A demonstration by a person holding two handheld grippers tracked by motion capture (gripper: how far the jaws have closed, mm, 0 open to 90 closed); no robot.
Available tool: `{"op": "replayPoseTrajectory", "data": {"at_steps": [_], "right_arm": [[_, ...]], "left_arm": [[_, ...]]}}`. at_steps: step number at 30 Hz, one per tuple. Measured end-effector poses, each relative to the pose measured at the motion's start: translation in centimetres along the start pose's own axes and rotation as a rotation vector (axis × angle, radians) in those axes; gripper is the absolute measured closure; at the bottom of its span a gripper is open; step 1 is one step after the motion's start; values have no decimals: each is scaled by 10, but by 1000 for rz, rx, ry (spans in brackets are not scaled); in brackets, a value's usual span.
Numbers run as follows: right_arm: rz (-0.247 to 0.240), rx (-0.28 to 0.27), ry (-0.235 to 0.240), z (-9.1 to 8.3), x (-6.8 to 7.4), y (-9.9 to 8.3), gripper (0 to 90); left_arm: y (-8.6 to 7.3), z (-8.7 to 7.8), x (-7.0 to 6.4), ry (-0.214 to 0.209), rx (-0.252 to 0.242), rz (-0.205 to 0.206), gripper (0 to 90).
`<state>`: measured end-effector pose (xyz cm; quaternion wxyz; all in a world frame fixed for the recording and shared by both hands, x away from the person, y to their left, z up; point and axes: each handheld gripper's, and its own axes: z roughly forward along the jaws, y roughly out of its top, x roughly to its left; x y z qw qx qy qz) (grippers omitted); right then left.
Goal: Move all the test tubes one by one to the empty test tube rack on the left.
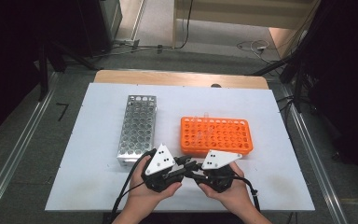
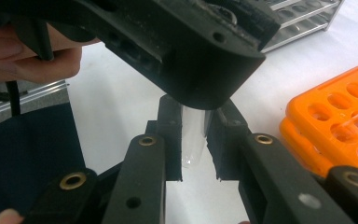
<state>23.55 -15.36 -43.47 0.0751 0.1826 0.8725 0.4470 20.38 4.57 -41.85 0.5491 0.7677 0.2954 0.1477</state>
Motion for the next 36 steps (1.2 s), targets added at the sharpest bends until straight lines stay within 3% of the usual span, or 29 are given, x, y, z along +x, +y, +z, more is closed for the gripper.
{"op": "replayPoseTrajectory", "data": {"at_steps": [5, 10, 14, 18, 21, 25, 28, 36], "right_arm": [[2, 5, 3, 1, 0, 0, 740], [8, -16, 7, 1, -2, 0, 734], [5, -38, 5, -1, -1, -1, 670], [6, -59, 22, -6, -6, -5, 430], [21, -74, 20, -12, -10, -8, 303], [39, -83, 3, -19, -14, -13, 162], [61, -99, -41, -31, -24, -20, 14], [124, -155, -95, -54, -45, -33, 0]], "left_arm": [[0, 0, 1, 9, 11, 7, 755], [0, -2, 3, 8, -3, -19, 758], [1, -5, 5, 1, -17, -34, 759], [1, -7, 9, 9, -21, -39, 760], [1, -8, 9, 21, -31, -40, 760], [1, -10, 12, 35, -39, -44, 760], [2, -11, 13, 44, -36, -41, 760], [3, -19, 25, 65, -52, -73, 760]]}}
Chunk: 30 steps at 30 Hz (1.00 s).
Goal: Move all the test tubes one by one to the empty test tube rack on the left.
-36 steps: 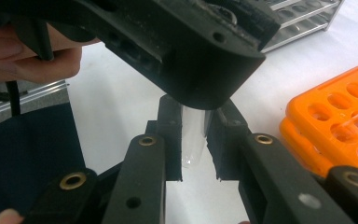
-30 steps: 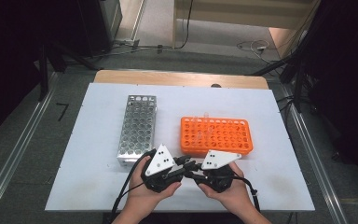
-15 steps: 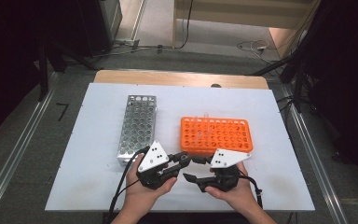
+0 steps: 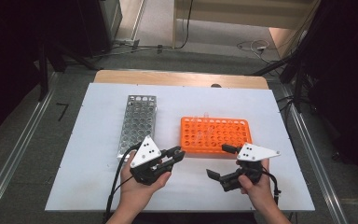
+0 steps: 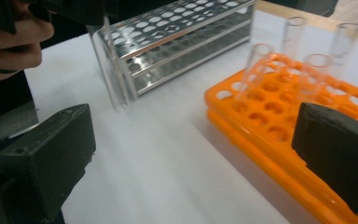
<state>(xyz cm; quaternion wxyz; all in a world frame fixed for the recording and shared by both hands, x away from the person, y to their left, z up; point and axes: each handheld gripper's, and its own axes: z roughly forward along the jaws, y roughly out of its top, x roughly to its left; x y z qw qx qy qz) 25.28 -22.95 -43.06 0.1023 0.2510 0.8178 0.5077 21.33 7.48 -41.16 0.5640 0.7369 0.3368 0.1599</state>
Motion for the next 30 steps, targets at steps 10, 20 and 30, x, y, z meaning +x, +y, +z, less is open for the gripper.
{"op": "replayPoseTrajectory", "data": {"at_steps": [10, 20, 30], "right_arm": [[42, -39, -56, -24, -19, -8, 0], [59, -30, -102, -45, -30, -24, 0], [78, -15, -110, -56, -34, -35, 0]], "left_arm": [[4, -8, 23, 35, 5, -15, 760], [11, -7, 43, 58, -1, -30, 760], [28, -5, 61, 92, -17, -23, 760]]}}
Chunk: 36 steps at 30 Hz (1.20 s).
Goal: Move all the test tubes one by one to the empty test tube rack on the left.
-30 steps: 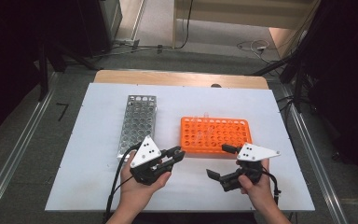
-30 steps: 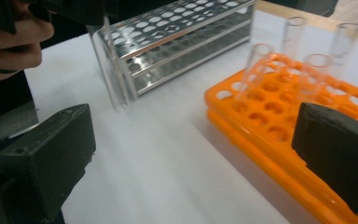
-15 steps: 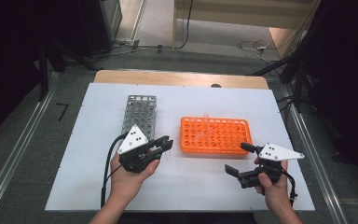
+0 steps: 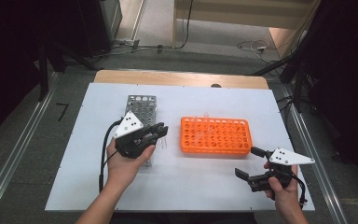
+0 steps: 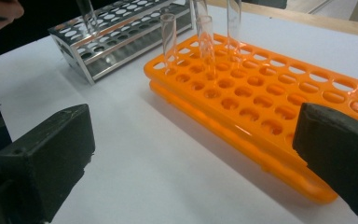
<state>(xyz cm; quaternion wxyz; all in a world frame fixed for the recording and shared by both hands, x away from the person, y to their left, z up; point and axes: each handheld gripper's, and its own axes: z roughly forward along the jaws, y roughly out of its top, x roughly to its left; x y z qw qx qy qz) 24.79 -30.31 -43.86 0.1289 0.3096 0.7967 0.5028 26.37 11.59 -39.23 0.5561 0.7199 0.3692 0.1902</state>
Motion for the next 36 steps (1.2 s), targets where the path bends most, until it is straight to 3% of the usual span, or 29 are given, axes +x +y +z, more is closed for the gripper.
{"op": "replayPoseTrajectory", "data": {"at_steps": [14, 24, 36], "right_arm": [[15, -6, -25, -12, -9, -6, 0], [13, -5, -29, -12, -12, -7, 0], [21, 1, -31, -11, -14, -9, 0]], "left_arm": [[22, 14, 30, 66, -15, 12, 760], [26, 30, 56, 105, -21, -23, 760], [34, 50, 87, 163, -28, -37, 760]]}}
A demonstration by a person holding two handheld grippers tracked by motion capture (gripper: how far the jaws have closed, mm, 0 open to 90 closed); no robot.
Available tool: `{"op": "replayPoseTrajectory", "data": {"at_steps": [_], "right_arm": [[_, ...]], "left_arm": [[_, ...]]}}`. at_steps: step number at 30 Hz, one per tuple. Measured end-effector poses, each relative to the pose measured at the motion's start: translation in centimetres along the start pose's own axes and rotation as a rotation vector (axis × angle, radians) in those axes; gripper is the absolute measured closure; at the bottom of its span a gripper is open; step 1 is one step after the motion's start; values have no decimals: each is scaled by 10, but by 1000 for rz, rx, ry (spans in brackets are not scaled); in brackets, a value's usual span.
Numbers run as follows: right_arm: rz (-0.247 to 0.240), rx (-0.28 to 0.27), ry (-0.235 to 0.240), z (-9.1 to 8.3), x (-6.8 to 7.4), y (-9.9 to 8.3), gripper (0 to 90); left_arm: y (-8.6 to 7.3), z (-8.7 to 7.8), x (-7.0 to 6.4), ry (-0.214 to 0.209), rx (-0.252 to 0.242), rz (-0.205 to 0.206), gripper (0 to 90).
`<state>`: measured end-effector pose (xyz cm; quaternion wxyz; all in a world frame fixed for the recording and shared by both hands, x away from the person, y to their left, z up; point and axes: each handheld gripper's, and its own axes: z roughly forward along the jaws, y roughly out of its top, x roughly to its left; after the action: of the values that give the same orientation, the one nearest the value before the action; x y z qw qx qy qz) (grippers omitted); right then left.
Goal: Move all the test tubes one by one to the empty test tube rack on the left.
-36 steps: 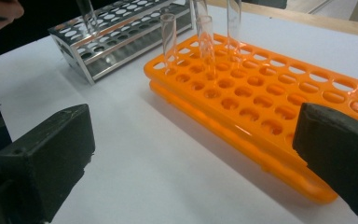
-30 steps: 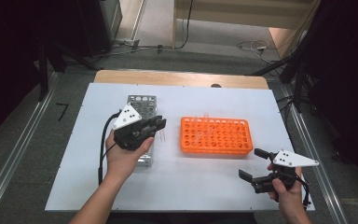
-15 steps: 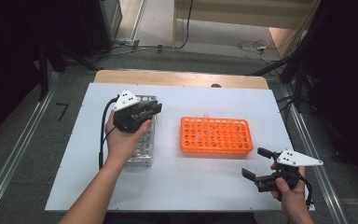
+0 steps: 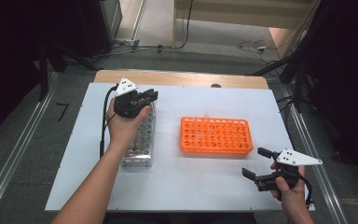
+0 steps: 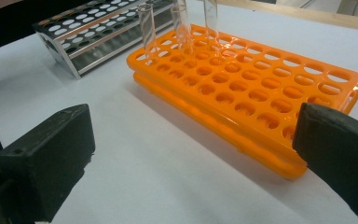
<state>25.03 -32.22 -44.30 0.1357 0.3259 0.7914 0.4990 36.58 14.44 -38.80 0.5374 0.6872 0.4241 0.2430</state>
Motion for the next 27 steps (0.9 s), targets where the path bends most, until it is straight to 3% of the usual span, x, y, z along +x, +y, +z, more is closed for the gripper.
{"op": "replayPoseTrajectory", "data": {"at_steps": [15, 27], "right_arm": [[6, -5, -1, -1, -3, 0, 0], [12, -8, -5, -2, -5, -1, 0]], "left_arm": [[15, 22, 28, 102, -30, -30, 760], [9, 43, 38, 148, -7, -44, 760]]}}
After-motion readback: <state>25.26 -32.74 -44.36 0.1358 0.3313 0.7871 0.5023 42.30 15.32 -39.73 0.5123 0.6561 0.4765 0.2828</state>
